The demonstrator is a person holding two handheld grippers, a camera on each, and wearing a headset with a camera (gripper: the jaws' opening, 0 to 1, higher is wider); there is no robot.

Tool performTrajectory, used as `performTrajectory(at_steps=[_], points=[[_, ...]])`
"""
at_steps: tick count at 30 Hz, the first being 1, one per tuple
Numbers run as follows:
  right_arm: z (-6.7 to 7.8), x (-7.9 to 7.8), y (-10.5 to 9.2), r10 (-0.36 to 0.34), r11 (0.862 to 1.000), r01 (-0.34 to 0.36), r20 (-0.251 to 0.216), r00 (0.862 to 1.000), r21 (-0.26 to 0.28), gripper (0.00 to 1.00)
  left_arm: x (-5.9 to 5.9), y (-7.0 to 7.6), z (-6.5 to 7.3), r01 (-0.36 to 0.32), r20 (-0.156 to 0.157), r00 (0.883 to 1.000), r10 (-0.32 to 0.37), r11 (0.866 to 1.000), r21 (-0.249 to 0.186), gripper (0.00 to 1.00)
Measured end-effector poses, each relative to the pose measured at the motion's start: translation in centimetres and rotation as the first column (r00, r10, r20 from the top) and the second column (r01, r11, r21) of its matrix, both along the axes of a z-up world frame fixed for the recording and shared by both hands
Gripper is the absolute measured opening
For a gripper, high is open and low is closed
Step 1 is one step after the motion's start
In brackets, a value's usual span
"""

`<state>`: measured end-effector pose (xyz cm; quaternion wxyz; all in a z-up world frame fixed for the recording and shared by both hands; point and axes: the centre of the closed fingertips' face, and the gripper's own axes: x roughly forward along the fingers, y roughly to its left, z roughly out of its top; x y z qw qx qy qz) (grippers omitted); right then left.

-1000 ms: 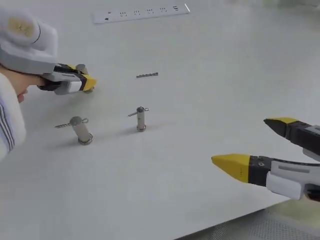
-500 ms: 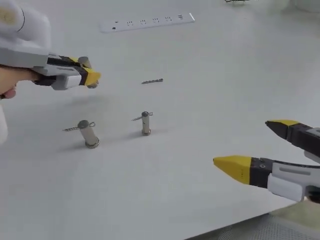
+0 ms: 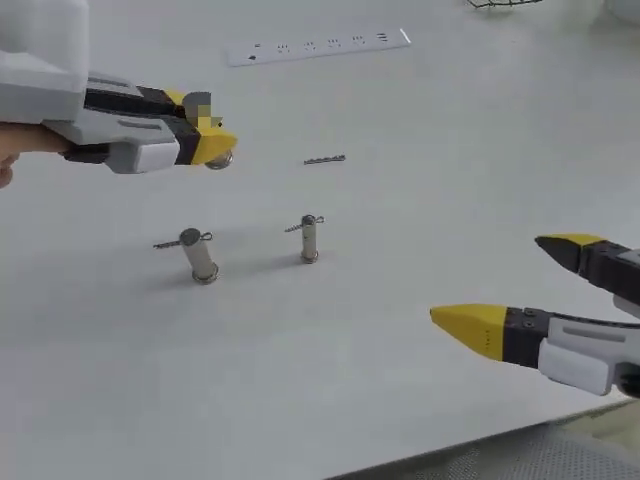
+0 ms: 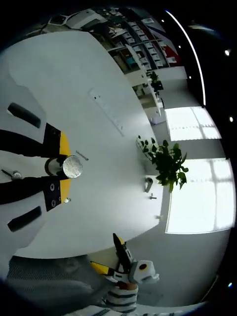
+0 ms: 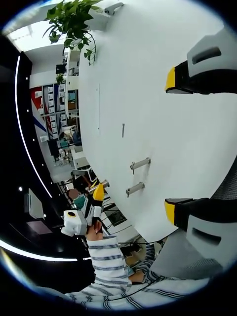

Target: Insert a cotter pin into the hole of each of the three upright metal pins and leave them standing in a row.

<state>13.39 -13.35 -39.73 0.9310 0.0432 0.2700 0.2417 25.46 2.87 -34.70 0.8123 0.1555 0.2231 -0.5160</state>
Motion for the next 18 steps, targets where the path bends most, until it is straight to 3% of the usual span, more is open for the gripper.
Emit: performTrajectory(at_steps=[3,5,6,9,14,18], points=[[-0.1,-0.1,0.2,0.007,1.0,-0.007,0.0,1.0,0.002,0.85,-1.8,-0.6,-0.3,0.01,0.005,1.0,-0.01,1.0,-0.006,0.1],[-0.1,-0.1,0.3,0.011,1.0,-0.011,0.001,1.0,0.008,0.85,-2.2,-0.8,-0.8,0.019,0.004,1.0,-0.019,1.0,-0.001,0.1],[0.0,-0.1,0.4,0.013,1.0,-0.013,0.003,1.0,0.014,0.85,-1.8,-0.8,-1.2,0.022,0.002,1.0,-0.022,1.0,0.001,0.1],[0.1,-0.1,0.6,0.023,0.999,-0.023,0.007,1.0,0.027,0.86,-3.6,-1.5,-2.5,0.046,-0.005,0.999,-0.046,0.999,0.002,0.09],[0.3,-0.2,0.5,0.023,0.999,-0.023,0.005,1.0,0.033,0.86,-6.3,-2.8,-4.9,0.055,-0.056,0.997,-0.056,0.998,-0.019,0.1],[0.0,-0.5,0.6,0.028,0.999,-0.028,-0.003,1.0,0.03,0.85,-7.8,-3.4,-6.6,0.051,-0.063,0.997,-0.051,0.999,0.002,0.1]])
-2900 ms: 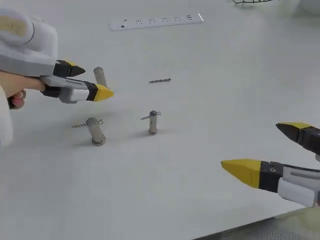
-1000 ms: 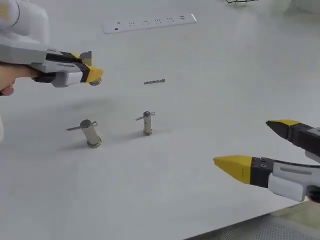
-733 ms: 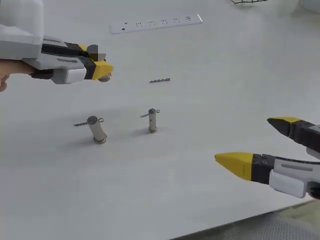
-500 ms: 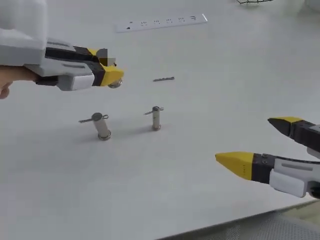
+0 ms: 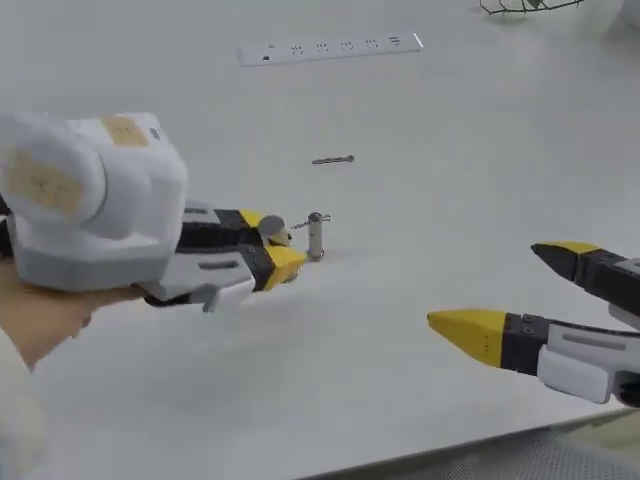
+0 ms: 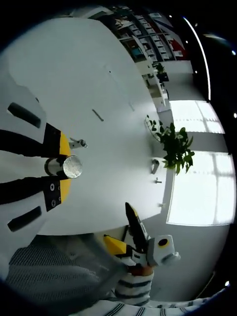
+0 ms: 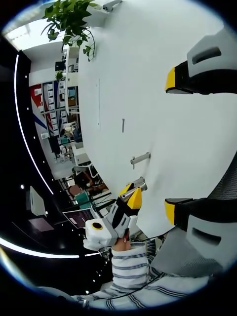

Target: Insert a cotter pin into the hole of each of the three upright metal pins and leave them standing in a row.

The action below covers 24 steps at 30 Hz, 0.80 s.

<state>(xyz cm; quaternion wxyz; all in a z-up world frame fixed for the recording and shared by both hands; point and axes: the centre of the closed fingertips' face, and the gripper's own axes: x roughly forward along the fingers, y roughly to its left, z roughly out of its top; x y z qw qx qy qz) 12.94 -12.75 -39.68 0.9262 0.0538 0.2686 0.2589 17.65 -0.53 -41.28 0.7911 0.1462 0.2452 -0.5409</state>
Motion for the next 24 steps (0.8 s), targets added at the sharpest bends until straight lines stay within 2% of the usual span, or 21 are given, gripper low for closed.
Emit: performTrajectory(at_steps=[3,6,13,19,24], points=[[-0.2,-0.1,0.2,0.006,1.0,-0.006,-0.006,1.0,-0.001,0.85,-0.8,-0.3,-0.7,0.0,0.004,1.0,0.0,1.0,0.003,0.1],[-0.2,-0.1,0.3,0.014,1.0,-0.014,-0.008,1.0,-0.005,0.85,-1.1,-0.6,-1.3,-0.013,-0.009,1.0,0.013,1.0,0.002,0.1],[-0.5,-0.1,0.7,0.034,0.999,-0.034,-0.018,0.999,-0.005,0.85,-2.1,-1.0,-2.4,-0.018,-0.008,1.0,0.018,1.0,0.018,0.1],[-0.8,-0.3,1.0,0.051,0.999,-0.051,-0.029,0.998,-0.004,0.85,-3.2,-1.4,-3.6,0.026,0.013,1.0,-0.027,0.998,0.06,0.1],[-0.9,-0.3,1.1,0.063,0.998,-0.063,-0.033,0.997,-0.005,0.85,-3.6,-1.5,-4.2,0.043,0.011,0.999,-0.044,0.997,0.068,0.1]])
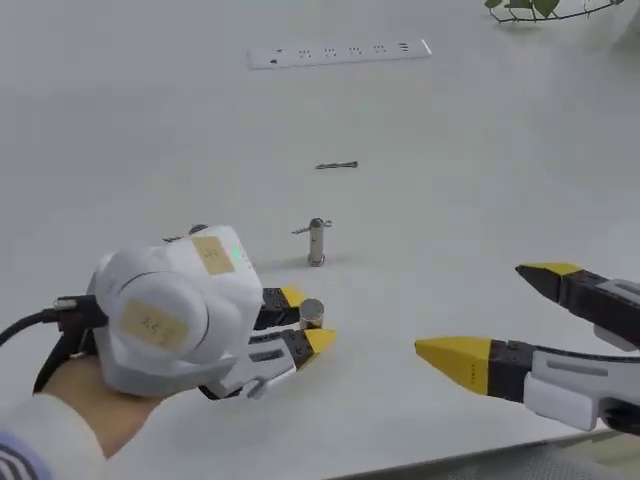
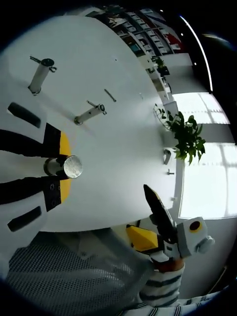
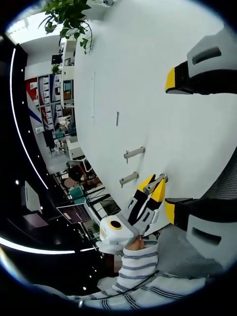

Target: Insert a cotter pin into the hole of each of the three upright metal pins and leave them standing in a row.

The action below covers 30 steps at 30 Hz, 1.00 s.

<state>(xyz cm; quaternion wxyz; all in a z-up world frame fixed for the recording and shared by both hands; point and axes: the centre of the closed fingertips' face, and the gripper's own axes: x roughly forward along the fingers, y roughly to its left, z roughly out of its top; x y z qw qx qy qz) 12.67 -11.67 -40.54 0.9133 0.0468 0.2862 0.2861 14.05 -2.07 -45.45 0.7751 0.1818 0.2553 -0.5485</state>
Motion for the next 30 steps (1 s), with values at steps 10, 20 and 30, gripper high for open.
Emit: performTrajectory(at_steps=[10,20,30], points=[[-0.4,-0.1,0.1,0.011,1.0,-0.011,-0.011,1.0,-0.005,0.84,-0.1,0.0,-0.8,0.026,0.014,1.0,-0.027,1.0,0.013,0.1],[-0.5,0.0,0.2,0.014,1.0,-0.014,-0.018,1.0,-0.013,0.84,-0.5,0.3,-1.3,0.011,0.002,1.0,-0.011,1.0,-0.001,0.1],[-0.5,0.0,0.5,0.02,1.0,-0.021,-0.013,1.0,-0.018,0.84,-0.4,0.3,-1.3,-0.016,-0.001,1.0,0.016,1.0,-0.017,0.1]])
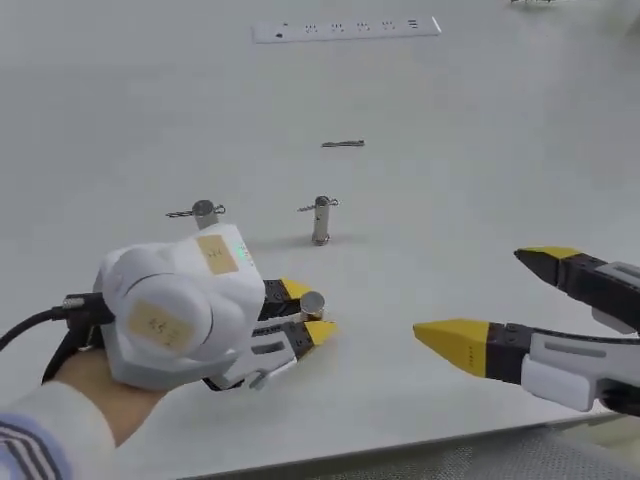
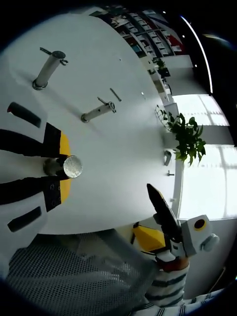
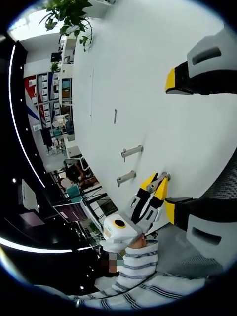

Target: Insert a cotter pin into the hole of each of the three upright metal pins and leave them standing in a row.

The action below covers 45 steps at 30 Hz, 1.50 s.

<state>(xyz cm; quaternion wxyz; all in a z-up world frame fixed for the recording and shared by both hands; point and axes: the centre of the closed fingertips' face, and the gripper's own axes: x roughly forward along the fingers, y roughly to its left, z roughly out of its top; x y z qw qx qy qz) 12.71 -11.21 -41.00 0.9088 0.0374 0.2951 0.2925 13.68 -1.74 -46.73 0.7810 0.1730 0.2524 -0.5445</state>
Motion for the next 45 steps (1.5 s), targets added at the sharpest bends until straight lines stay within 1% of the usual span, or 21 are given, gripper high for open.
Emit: performTrajectory(at_steps=[3,9,10,12,15,18,21,23,24,25,26,28,30,31,33,36,38,40,41,42,45], points=[[0.0,0.0,-0.1,-0.001,1.0,0.001,0.002,1.0,-0.002,0.84,0.0,0.0,0.0,0.002,0.004,1.0,-0.002,1.0,0.002,0.1],[0.2,0.0,0.0,-0.001,1.0,0.001,0.009,1.0,-0.003,0.84,0.0,0.5,0.5,0.001,-0.017,1.0,-0.001,1.0,-0.007,0.11],[0.2,0.0,0.0,-0.001,1.0,0.001,0.01,1.0,-0.003,0.84,0.0,0.6,0.7,-0.009,-0.03,1.0,0.009,1.0,-0.02,0.12],[0.3,0.0,0.0,-0.001,1.0,0.001,0.012,1.0,-0.003,0.84,-0.1,0.8,1.5,-0.045,-0.075,0.996,0.04,0.997,-0.063,0.17],[0.4,0.0,0.0,0.0,1.0,0.0,0.013,1.0,-0.004,0.84,0.1,1.5,2.8,-0.067,-0.093,0.994,0.057,0.992,-0.106,0.24],[0.4,0.0,0.0,0.002,1.0,-0.002,0.013,1.0,-0.008,0.84,-0.2,2.2,3.8,-0.106,-0.149,0.985,0.083,0.982,-0.153,0.34],[0.5,0.1,0.0,0.006,1.0,-0.006,0.014,1.0,-0.012,0.84,-0.3,3.1,4.4,-0.123,-0.157,0.983,0.098,0.979,-0.16,0.47],[0.6,0.2,0.0,0.009,1.0,-0.008,0.015,1.0,-0.012,0.84,-0.7,3.6,5.1,-0.148,-0.183,0.977,0.114,0.971,-0.189,0.53],[0.6,0.3,0.1,0.012,1.0,-0.011,0.016,1.0,-0.014,0.84,-0.9,3.9,5.5,-0.178,-0.214,0.968,0.132,0.961,-0.212,0.55],[0.6,0.3,0.1,0.014,1.0,-0.013,0.016,1.0,-0.017,0.84,-1.0,4.1,5.7,-0.188,-0.218,0.966,0.14,0.958,-0.216,0.6],[0.7,0.4,0.1,0.016,1.0,-0.015,0.016,1.0,-0.019,0.84,-1.1,4.5,6.0,-0.189,-0.203,0.969,0.144,0.956,-0.223,0.63],[0.7,0.5,0.1,0.019,1.0,-0.019,0.018,1.0,-0.02,0.84,-1.4,4.9,6.2,-0.2,-0.201,0.967,0.156,0.954,-0.223,0.7],[0.8,0.6,0.2,0.026,0.999,-0.026,0.016,1.0,-0.024,0.84,-1.9,5.3,6.0,-0.211,-0.214,0.963,0.162,0.95,-0.228,0.79],[0.8,0.7,0.2,0.029,0.999,-0.028,0.015,0.999,-0.027,0.84,-2.2,5.5,5.7,-0.22,-0.225,0.96,0.169,0.949,-0.226,0.86],[0.9,0.9,0.2,0.037,0.999,-0.036,0.015,0.999,-0.032,0.84,-2.6,5.9,5.2,-0.232,-0.226,0.957,0.184,0.949,-0.212,0.94],[1.1,1.2,0.3,0.051,0.998,-0.05,0.015,0.999,-0.039,0.83,-3.2,6.3,5.1,-0.246,-0.23,0.953,0.199,0.949,-0.199,0.98],[1.1,1.4,0.3,0.066,0.997,-0.066,0.013,0.998,-0.05,0.83,-3.4,6.3,5.5,-0.248,-0.21,0.956,0.203,0.946,-0.211,0.99],[1.1,1.7,0.4,0.086,0.994,-0.085,0.014,0.996,-0.065,0.81,-3.4,6.3,5.8,-0.277,-0.223,0.948,0.226,0.932,-0.234,0.99],[1.2,1.9,0.5,0.094,0.993,-0.093,0.013,0.995,-0.068,0.81,-3.4,6.3,5.9,-0.284,-0.226,0.946,0.231,0.929,-0.238,0.99],[1.3,2.0,0.5,0.102,0.992,-0.101,0.01,0.995,-0.071,0.8,-3.3,6.3,6.0,-0.299,-0.224,0.943,0.244,0.92,-0.252,0.99],[1.5,2.7,0.5,0.124,0.989,-0.122,0.011,0.992,-0.089,0.78,-3.4,6.6,5.8,-0.317,-0.23,0.937,0.263,0.917,-0.243,0.99]])
